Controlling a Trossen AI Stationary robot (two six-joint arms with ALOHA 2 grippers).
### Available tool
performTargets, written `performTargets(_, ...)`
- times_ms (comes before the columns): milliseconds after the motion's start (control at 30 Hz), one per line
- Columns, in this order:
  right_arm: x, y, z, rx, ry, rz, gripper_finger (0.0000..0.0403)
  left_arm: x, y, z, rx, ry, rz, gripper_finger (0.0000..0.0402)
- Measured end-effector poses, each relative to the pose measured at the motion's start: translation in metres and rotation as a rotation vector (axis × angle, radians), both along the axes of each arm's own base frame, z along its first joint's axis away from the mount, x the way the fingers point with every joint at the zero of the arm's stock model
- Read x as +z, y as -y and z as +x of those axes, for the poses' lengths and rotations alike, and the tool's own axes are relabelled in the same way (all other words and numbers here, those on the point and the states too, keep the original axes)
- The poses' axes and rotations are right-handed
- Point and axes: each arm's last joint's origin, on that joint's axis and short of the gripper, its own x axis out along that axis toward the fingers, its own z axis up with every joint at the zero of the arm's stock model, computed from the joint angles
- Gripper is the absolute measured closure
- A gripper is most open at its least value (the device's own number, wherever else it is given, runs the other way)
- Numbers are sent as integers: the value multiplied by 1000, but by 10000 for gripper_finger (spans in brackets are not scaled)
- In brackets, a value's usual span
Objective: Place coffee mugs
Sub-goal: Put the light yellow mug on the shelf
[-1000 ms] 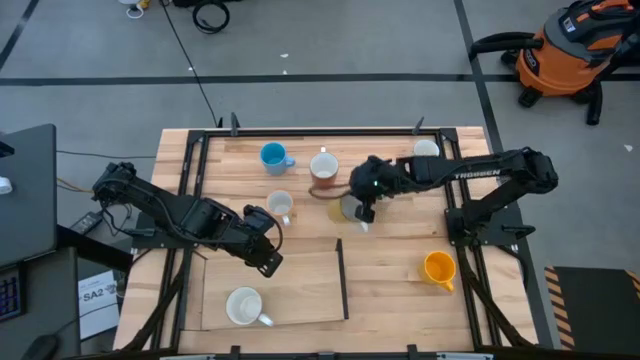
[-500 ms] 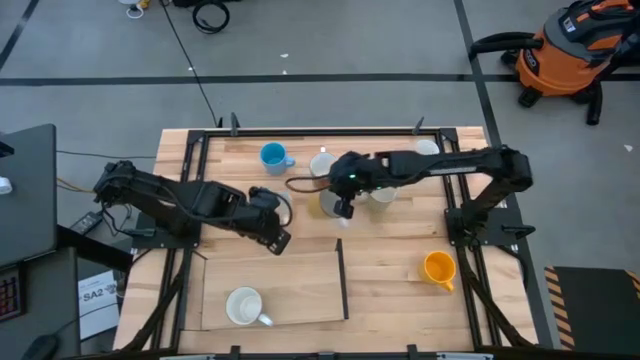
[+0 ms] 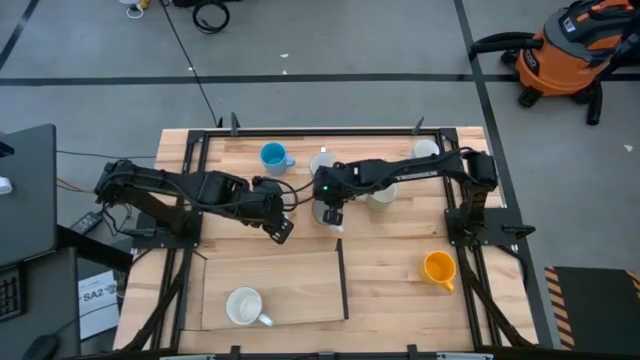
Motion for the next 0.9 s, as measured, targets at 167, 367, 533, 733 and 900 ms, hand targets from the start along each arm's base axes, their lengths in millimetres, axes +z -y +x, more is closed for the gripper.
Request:
performTargets(167,-1,0,2,15,8,-2,365,0,3,-1,-12,-4,1,248)
performTargets(367,-3,0,4,17,15,0,342,0,5,-2,-19,-6,1,248)
performTargets(533,-3,0,4,26,17,11,329,0,6,-2,-22,-6,1,248)
performTargets(733,-3,-2,4,56,20,58,305,0,6,-2,-24,-6,1,248)
performTargets(900,-3,-1,4,57,21,58,278,0,6,-2,-24,-6,0,248)
